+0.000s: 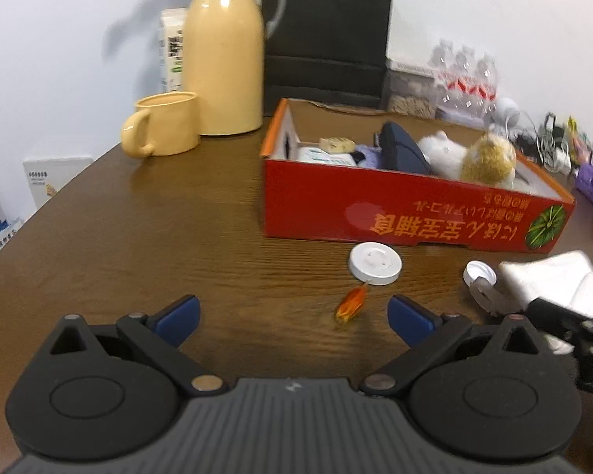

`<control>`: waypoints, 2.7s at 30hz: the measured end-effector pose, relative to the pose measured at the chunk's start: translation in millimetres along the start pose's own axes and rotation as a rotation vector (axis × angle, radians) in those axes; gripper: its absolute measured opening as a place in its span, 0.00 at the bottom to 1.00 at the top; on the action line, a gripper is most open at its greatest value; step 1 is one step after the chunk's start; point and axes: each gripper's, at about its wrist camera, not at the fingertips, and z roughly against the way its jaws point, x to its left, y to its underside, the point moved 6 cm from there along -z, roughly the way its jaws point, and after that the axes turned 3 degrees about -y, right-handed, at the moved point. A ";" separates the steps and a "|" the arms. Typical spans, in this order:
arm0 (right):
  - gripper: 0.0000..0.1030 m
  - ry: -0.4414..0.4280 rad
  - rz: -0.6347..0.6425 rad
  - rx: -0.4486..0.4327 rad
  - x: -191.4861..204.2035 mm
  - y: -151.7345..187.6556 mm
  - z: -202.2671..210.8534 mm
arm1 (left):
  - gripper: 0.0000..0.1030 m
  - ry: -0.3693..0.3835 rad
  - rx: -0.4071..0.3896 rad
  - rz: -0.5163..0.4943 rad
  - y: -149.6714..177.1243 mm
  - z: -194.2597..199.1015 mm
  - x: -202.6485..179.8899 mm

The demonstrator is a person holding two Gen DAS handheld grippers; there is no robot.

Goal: Organize objects
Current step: 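Grasp the white cloth with the right tool and lift it, then carry the white cloth into the box and open the right tool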

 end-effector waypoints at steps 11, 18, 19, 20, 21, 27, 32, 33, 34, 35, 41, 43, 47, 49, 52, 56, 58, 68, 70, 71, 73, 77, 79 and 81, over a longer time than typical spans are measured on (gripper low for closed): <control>0.84 0.049 -0.043 -0.066 -13.0 -2.4 9.1 | 0.13 0.064 0.010 -0.049 -1.8 -22.6 -27.7; 0.84 0.045 -0.043 -0.075 -12.6 -2.1 10.8 | 0.13 0.051 -0.039 -0.053 -2.5 -10.2 -32.6; 0.84 0.045 -0.043 -0.075 -12.7 -2.2 10.8 | 0.13 0.046 -0.047 -0.056 -3.2 -8.1 -33.3; 0.84 0.045 -0.042 -0.076 -12.6 -2.2 10.7 | 0.13 0.047 -0.054 -0.058 -3.9 -6.2 -33.8; 0.84 0.045 -0.041 -0.076 -12.7 -2.4 10.6 | 0.13 0.048 -0.058 -0.058 -4.4 -4.6 -34.3; 0.84 0.046 -0.038 -0.082 -12.2 -2.9 12.1 | 0.13 0.064 -0.082 -0.042 -9.0 6.5 -36.4; 0.84 0.041 -0.024 -0.129 -11.5 -6.2 17.2 | 0.13 0.094 -0.126 -0.037 -19.4 20.2 -40.2; 0.84 0.042 -0.016 -0.132 -10.5 -7.4 17.2 | 0.13 0.099 -0.136 -0.037 -22.2 22.5 -41.3; 0.84 0.037 -0.014 -0.132 -10.0 -8.8 16.9 | 0.13 0.103 -0.144 -0.037 -24.9 24.1 -42.2; 0.83 0.030 -0.015 -0.134 -9.8 -10.8 16.5 | 0.13 0.106 -0.153 -0.036 -28.1 25.5 -43.0; 0.83 0.023 -0.019 -0.157 -11.5 -29.0 13.1 | 0.13 0.124 -0.189 -0.016 -47.6 28.4 -47.5; 0.83 0.022 -0.015 -0.163 -11.3 -35.0 10.8 | 0.13 0.131 -0.200 -0.012 -53.1 28.6 -48.9; 0.83 0.019 -0.007 -0.173 -9.5 -46.0 5.6 | 0.13 0.141 -0.224 -0.006 -65.7 27.7 -51.7; 0.83 0.020 0.003 -0.183 -8.0 -52.8 2.8 | 0.13 0.144 -0.238 0.000 -73.6 26.0 -52.6; 0.83 0.021 0.015 -0.199 -6.2 -64.7 -3.2 | 0.13 0.145 -0.259 0.011 -85.5 23.1 -54.3; 0.83 0.027 0.027 -0.212 -5.2 -81.7 -17.9 | 0.13 0.146 -0.275 0.030 -102.1 14.9 -53.5; 0.83 0.029 0.027 -0.212 -5.3 -89.9 -28.2 | 0.13 0.144 -0.279 0.042 -111.2 7.8 -52.7; 0.83 0.029 0.007 -0.167 -6.0 -110.9 -91.3 | 0.13 0.114 -0.267 0.088 -144.3 -52.0 -49.7; 0.83 0.040 0.012 -0.155 -8.9 -110.2 -103.6 | 0.13 0.116 -0.262 0.095 -146.4 -64.2 -49.8; 0.83 0.040 0.010 -0.145 -11.3 -109.6 -110.3 | 0.13 0.120 -0.255 0.086 -146.0 -69.7 -50.7; 0.83 0.030 -0.007 -0.123 -17.1 -108.3 -121.0 | 0.13 0.123 -0.239 0.082 -144.6 -80.0 -49.5; 0.83 0.042 0.009 -0.113 -22.1 -105.6 -126.9 | 0.13 0.113 -0.216 0.073 -141.1 -92.1 -45.8; 0.83 0.050 0.018 -0.107 -23.1 -104.1 -129.0 | 0.13 0.111 -0.211 0.067 -138.7 -93.5 -45.8; 0.83 0.055 0.020 -0.098 -23.2 -102.4 -131.1 | 0.13 0.110 -0.209 0.057 -137.1 -93.6 -47.7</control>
